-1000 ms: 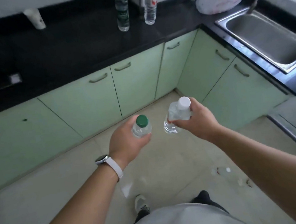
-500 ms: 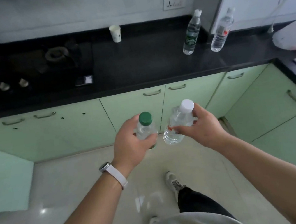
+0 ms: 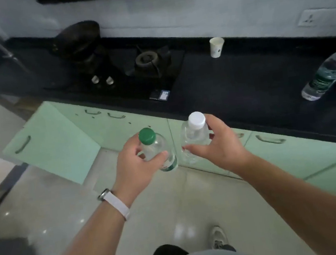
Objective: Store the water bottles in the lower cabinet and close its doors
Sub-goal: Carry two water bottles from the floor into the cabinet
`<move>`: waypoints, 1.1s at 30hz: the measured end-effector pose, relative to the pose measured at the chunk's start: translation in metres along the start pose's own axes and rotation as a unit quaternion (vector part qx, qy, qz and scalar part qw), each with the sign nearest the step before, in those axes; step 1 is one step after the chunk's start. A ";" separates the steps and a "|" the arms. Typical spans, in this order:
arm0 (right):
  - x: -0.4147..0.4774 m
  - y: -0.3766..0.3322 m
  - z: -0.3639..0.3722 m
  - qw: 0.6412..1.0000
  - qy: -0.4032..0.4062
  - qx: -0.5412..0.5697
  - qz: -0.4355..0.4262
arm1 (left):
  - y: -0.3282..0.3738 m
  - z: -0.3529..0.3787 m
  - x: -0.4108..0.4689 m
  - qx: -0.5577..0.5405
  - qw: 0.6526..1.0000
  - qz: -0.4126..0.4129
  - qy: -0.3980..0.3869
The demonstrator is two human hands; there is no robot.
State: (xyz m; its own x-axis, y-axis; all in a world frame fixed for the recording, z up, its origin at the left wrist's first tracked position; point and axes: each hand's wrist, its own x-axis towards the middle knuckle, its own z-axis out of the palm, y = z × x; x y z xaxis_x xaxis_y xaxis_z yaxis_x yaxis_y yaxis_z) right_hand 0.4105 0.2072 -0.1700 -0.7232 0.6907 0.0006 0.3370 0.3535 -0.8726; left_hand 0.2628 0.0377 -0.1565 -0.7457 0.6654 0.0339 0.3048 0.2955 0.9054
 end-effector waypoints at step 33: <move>0.120 -0.290 0.464 0.977 -0.195 -0.007 -0.088 | -0.230 -0.470 0.028 -0.056 0.950 -0.141 0.272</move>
State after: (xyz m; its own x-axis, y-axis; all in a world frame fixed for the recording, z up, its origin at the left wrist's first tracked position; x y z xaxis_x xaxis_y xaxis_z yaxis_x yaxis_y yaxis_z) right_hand -0.0538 -0.1045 -0.1433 -0.9444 0.3266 -0.0383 0.1928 0.4557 -0.8690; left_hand -0.1067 -0.3333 -0.1652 -0.9937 0.1079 -0.0302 0.0053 0.3144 0.9493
